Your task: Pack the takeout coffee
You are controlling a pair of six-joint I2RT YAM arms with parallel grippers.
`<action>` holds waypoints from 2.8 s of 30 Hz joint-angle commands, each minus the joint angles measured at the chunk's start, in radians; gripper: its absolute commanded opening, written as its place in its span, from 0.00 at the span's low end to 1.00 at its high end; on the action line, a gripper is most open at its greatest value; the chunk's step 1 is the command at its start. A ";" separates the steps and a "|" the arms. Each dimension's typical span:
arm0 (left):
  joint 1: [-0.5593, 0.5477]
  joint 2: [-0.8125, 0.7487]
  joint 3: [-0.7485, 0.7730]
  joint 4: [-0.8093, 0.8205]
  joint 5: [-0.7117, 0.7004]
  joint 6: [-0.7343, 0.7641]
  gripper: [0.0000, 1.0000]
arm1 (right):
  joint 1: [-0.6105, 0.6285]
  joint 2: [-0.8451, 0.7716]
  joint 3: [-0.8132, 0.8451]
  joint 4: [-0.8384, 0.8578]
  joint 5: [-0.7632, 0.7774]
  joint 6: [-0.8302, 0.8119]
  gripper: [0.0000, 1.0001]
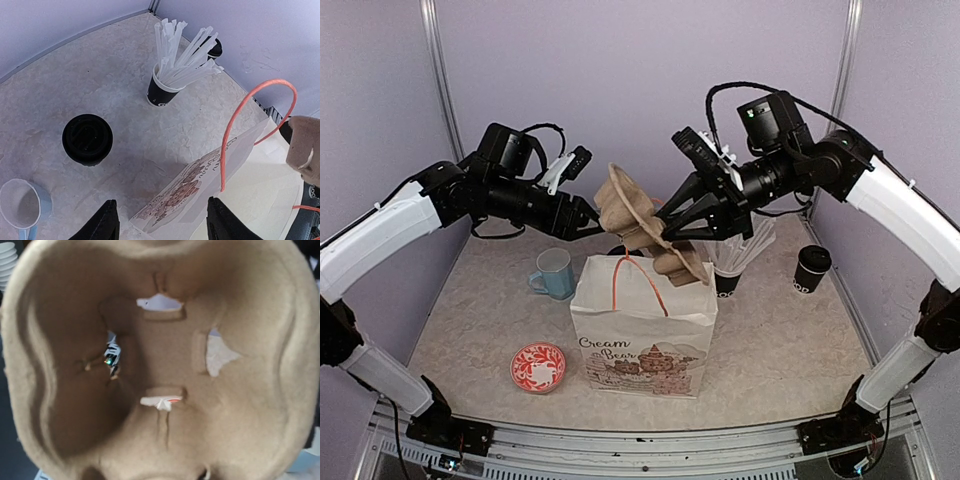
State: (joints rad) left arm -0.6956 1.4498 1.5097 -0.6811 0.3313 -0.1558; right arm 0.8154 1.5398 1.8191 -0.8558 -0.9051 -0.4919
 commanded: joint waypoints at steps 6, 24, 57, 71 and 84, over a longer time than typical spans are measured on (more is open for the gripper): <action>0.023 -0.047 -0.013 0.000 -0.024 -0.004 0.59 | 0.043 0.054 -0.091 0.139 0.036 0.106 0.25; 0.053 -0.051 -0.040 0.028 -0.028 -0.006 0.57 | 0.048 0.047 -0.072 0.046 0.014 0.067 0.26; -0.324 -0.342 -0.597 0.780 0.049 0.195 0.60 | 0.047 0.055 -0.036 0.054 0.086 0.113 0.25; -0.384 -0.382 -0.649 0.865 0.128 0.066 0.44 | 0.016 0.065 -0.120 0.072 0.080 0.126 0.25; -0.449 -0.330 -0.563 0.768 0.124 0.078 0.39 | 0.017 0.048 -0.223 0.025 0.145 0.062 0.24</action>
State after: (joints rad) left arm -1.1271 1.1137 0.8822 0.1238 0.4603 -0.0856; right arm 0.8356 1.5990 1.6012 -0.8001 -0.7982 -0.3946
